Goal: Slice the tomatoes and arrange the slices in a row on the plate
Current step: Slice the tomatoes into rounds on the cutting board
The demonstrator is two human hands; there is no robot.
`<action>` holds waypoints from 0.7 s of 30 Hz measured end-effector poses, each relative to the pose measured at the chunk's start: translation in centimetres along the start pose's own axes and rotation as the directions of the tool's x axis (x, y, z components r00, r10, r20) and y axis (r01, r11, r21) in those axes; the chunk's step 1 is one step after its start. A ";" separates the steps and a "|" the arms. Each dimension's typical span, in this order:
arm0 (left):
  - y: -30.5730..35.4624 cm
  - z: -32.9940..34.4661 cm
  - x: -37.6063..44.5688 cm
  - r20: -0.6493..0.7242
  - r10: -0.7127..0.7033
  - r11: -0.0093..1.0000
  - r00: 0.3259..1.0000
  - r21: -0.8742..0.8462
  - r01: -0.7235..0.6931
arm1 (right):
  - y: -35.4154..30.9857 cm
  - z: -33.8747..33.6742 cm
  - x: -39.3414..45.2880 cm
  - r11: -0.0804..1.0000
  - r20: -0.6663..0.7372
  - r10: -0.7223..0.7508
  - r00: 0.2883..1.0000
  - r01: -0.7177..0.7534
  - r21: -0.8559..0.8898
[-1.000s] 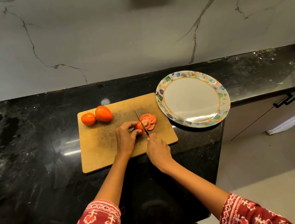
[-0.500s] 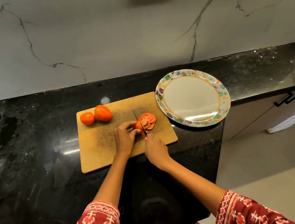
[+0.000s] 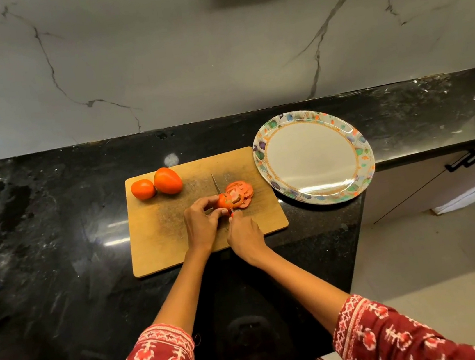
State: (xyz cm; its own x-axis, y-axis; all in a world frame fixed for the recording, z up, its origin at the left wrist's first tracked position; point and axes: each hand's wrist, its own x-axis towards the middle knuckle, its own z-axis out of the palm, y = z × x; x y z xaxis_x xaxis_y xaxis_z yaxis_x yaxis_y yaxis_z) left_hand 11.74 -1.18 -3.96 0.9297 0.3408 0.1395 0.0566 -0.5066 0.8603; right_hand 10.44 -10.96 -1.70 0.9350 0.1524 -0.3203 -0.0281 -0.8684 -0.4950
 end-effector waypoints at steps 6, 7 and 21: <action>0.0 0.1 0.2 0.006 -0.018 1.000 1.000 -0.008 0.018 | 1.0 0.3 -0.6 0.985 -0.029 -0.062 0.998 0.056 -0.165; -0.1 0.2 0.2 0.004 -0.019 1.000 1.000 -0.013 0.019 | 1.1 0.3 -0.7 0.980 -0.039 -0.073 0.997 0.065 -0.188; -0.8 0.3 0.7 0.009 -0.076 0.997 0.997 -0.029 0.076 | 1.7 -0.2 -1.7 0.967 0.010 -0.062 0.998 0.063 -0.249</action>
State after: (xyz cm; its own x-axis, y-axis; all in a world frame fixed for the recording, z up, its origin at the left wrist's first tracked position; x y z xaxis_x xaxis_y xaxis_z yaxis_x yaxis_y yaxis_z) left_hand 12.48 -0.80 -4.71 0.9260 0.3712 0.0691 0.1168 -0.4556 0.8825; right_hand 8.86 -12.76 -1.87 0.9314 0.2108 -0.2968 0.1195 -0.9472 -0.2976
